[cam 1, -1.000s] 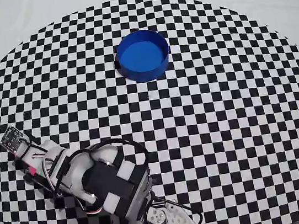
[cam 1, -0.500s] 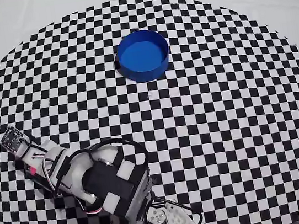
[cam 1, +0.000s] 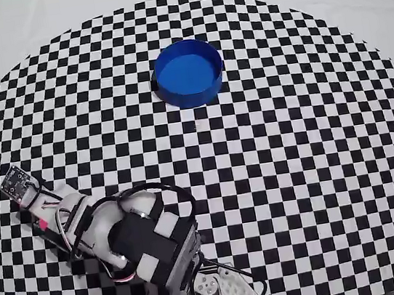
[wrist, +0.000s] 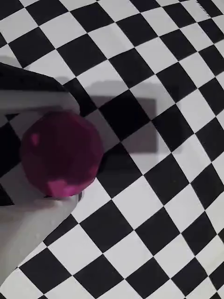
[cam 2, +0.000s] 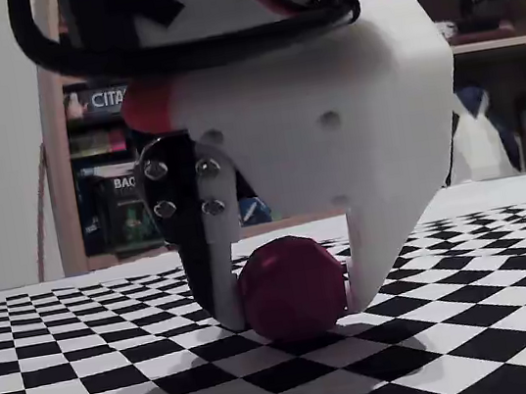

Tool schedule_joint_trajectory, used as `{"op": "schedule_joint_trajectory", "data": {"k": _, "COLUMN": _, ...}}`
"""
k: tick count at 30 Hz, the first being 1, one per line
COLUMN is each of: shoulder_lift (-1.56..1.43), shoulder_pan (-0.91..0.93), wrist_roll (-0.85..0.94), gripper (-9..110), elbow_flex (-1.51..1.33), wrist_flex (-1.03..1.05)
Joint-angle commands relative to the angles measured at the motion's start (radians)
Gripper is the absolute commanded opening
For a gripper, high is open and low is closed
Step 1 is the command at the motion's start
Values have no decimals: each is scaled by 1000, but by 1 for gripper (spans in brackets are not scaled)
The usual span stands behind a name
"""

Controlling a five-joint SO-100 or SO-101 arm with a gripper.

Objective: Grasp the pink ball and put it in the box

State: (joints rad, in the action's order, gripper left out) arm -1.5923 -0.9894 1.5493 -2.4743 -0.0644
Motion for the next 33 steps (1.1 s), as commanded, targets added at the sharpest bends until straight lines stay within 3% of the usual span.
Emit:
{"op": "schedule_joint_trajectory", "data": {"k": 1, "shoulder_lift": -95, "shoulder_pan": 5, "wrist_roll": 2, "gripper": 0, "elbow_flex": 28, "wrist_flex": -8}}
{"op": "schedule_joint_trajectory", "data": {"k": 33, "shoulder_lift": -520, "shoulder_pan": 115, "wrist_roll": 9, "gripper": 0, "elbow_flex": -195, "wrist_flex": -5}}
